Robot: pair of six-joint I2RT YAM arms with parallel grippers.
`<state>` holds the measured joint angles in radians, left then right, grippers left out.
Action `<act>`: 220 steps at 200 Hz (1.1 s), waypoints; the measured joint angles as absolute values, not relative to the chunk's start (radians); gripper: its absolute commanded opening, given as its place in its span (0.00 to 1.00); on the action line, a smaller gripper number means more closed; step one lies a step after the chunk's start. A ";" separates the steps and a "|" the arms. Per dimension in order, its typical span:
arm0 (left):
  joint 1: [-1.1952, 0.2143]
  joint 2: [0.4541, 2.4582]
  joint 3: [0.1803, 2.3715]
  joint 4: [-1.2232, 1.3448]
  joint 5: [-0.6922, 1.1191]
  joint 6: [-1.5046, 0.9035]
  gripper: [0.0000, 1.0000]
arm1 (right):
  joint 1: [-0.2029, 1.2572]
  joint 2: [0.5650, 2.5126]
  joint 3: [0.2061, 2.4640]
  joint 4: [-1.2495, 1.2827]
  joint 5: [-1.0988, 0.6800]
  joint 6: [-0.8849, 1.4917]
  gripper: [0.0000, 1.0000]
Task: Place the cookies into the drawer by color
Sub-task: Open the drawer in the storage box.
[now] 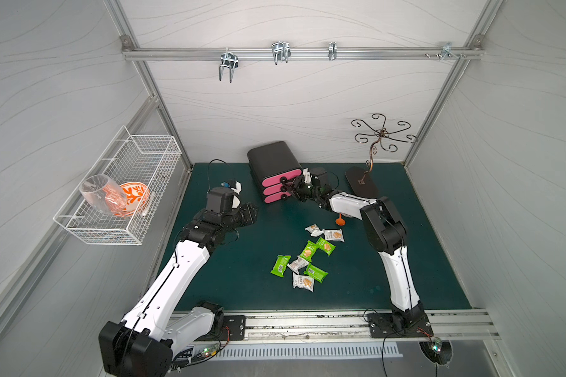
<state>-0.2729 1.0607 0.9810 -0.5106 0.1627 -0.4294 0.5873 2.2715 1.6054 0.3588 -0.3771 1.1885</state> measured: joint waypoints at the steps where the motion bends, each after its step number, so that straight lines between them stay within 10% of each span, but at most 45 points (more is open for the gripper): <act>1: -0.273 1.061 0.981 -0.511 0.162 -0.429 0.48 | 0.588 2.272 1.605 0.358 -0.377 1.190 0.47; 170: -0.273 1.052 0.968 -0.526 0.122 -0.424 0.49 | 0.596 2.300 1.596 0.412 -0.394 1.246 0.31; 220: -0.273 1.045 0.966 -0.521 0.115 -0.440 0.85 | 0.599 2.211 1.460 0.426 -0.408 1.151 0.30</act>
